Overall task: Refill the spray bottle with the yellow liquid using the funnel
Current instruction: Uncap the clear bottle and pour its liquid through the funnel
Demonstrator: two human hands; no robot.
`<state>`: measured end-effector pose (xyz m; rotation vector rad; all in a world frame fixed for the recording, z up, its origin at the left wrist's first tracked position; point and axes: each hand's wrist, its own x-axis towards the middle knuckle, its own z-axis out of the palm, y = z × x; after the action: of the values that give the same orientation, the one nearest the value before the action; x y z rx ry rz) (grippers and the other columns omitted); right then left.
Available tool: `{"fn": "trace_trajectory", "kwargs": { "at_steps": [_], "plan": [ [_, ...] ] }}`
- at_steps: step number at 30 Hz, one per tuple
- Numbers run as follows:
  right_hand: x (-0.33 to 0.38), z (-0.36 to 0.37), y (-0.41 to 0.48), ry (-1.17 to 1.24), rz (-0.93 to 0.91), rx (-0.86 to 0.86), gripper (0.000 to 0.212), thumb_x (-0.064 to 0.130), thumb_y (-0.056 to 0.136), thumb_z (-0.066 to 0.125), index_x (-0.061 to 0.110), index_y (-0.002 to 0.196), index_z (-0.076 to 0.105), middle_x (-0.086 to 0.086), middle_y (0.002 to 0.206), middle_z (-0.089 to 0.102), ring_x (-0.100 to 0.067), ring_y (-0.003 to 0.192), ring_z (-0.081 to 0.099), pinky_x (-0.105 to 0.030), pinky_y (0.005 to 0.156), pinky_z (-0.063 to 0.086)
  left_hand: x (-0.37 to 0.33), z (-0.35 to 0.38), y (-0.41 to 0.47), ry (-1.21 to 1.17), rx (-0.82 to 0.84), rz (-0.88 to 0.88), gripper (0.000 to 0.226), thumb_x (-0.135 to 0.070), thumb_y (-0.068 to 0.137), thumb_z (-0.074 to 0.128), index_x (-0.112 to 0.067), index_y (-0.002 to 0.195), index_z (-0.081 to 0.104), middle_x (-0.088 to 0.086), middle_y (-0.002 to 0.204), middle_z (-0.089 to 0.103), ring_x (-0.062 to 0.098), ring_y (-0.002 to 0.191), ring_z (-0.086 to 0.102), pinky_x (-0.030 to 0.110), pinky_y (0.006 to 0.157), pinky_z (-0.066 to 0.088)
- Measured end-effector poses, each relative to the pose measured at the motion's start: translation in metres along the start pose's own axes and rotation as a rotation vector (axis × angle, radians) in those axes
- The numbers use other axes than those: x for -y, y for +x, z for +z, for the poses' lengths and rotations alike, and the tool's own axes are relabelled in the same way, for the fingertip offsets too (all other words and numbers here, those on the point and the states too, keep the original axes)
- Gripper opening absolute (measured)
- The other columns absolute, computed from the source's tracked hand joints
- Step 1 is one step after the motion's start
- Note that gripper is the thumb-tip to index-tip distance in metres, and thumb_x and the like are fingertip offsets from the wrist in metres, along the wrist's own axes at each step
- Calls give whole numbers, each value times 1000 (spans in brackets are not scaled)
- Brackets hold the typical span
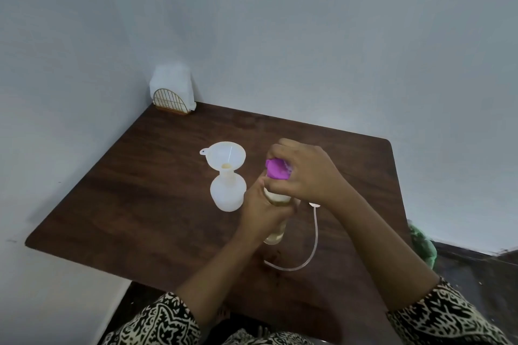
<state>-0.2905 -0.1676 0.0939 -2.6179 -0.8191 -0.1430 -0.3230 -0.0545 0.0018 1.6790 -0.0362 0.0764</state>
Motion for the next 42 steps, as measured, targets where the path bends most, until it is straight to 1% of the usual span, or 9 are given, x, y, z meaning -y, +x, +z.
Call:
{"fn": "trace_trajectory", "kwargs": {
  "at_steps": [7, 10, 16, 20, 24, 30, 34, 38, 42],
  "plan": [
    [-10, -23, 6, 259, -245, 315, 16, 36, 86, 64, 25, 75, 67, 12, 111, 61, -7, 107, 49, -27, 88, 43, 10, -1, -3, 23, 32, -20, 47, -32, 58, 78, -13, 98, 64, -3, 83, 72, 15, 83, 70, 30, 72, 56],
    [0, -42, 4, 473, -87, 108, 27, 35, 91, 59, 20, 72, 70, 8, 106, 67, -6, 102, 56, -26, 83, 44, 13, -1, -5, 26, 32, -36, 37, -22, 59, 80, -23, 91, 62, -12, 78, 71, 10, 75, 68, 28, 70, 56],
    [27, -40, 4, -505, 200, 247, 66, 78, 79, 36, 15, 66, 49, 2, 60, 48, -10, 52, 42, -24, 47, 24, 16, 2, -8, 5, 16, -67, 42, -7, 66, 83, -22, 100, 61, -9, 85, 72, 4, 81, 69, 21, 70, 53],
    [15, -39, 6, -319, -30, 419, 33, 43, 84, 61, 22, 108, 52, 3, 105, 62, -14, 82, 54, -25, 62, 37, 17, 0, -11, 12, 6, -47, 40, -9, 63, 79, -27, 93, 60, -17, 79, 71, 2, 77, 67, 17, 69, 52],
    [2, -56, 2, 77, -24, 591, 79, 31, 77, 75, 26, 143, 30, 4, 140, 48, -16, 120, 50, -31, 95, 44, 21, -1, -15, 18, 5, -36, 38, -3, 67, 79, -25, 92, 59, -18, 75, 70, 1, 71, 66, 15, 64, 51],
    [24, -35, 6, -450, 148, 388, 63, 73, 82, 40, 13, 69, 51, 2, 63, 49, -12, 56, 45, -25, 47, 25, 25, -2, -14, 33, -20, -62, 43, -6, 70, 82, -20, 104, 61, -6, 89, 70, 3, 83, 67, 18, 70, 52],
    [17, -30, 12, -248, -71, 538, 35, 37, 89, 58, 18, 117, 51, -1, 105, 59, -19, 101, 57, -29, 74, 44, 19, -3, -12, 11, -40, -56, 44, -11, 65, 82, -19, 103, 61, -6, 88, 71, 7, 84, 68, 18, 71, 52],
    [7, -51, 10, 138, -61, 618, 81, 33, 82, 69, 28, 147, 22, 6, 140, 46, -15, 117, 51, -29, 94, 45, 17, -6, -12, 27, -41, -43, 39, -15, 62, 78, -24, 96, 61, -12, 80, 70, 7, 78, 67, 19, 69, 52],
    [22, -42, 15, -254, 187, 348, 64, 73, 82, 40, 11, 73, 56, -2, 69, 58, -16, 63, 54, -28, 56, 39, 18, -6, -10, 39, -38, -72, 45, -5, 71, 81, -13, 110, 60, 0, 94, 71, 15, 89, 68, 26, 77, 55]
  ]
}}
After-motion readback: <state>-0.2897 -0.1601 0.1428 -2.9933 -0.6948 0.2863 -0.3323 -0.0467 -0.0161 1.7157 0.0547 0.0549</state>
